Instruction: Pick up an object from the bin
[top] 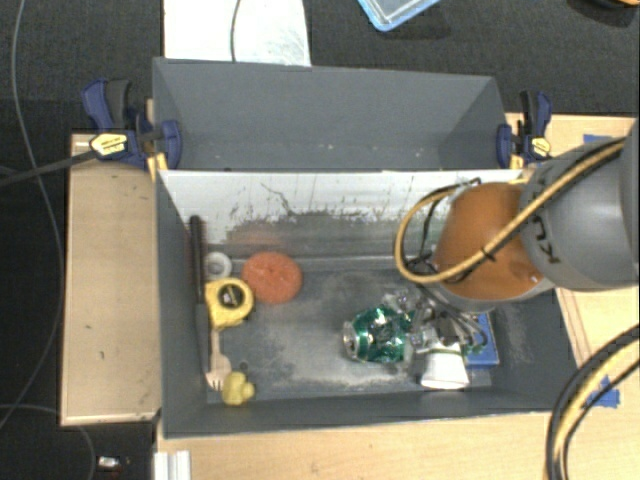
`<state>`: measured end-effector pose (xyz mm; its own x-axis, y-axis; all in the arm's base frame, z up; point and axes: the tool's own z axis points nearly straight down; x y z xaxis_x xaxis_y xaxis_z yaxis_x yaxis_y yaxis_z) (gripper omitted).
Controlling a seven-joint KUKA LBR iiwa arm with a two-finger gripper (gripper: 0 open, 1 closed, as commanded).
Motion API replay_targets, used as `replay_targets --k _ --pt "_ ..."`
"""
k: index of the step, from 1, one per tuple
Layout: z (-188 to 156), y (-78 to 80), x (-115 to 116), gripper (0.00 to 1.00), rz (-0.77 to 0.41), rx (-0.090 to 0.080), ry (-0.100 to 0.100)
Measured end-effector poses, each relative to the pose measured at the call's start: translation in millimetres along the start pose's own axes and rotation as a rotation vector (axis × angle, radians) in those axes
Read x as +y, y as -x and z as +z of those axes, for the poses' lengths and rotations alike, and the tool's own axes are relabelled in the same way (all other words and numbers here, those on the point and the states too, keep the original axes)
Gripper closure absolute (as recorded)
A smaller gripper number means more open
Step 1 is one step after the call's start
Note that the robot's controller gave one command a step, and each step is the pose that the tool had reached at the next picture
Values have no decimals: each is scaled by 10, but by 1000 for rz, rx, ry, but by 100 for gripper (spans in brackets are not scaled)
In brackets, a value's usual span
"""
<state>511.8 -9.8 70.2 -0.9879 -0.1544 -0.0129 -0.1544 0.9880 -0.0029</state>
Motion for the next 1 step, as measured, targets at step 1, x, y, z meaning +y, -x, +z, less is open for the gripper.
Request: replay_targets --k 1 --pt "0 0 0 100 -1 0 0"
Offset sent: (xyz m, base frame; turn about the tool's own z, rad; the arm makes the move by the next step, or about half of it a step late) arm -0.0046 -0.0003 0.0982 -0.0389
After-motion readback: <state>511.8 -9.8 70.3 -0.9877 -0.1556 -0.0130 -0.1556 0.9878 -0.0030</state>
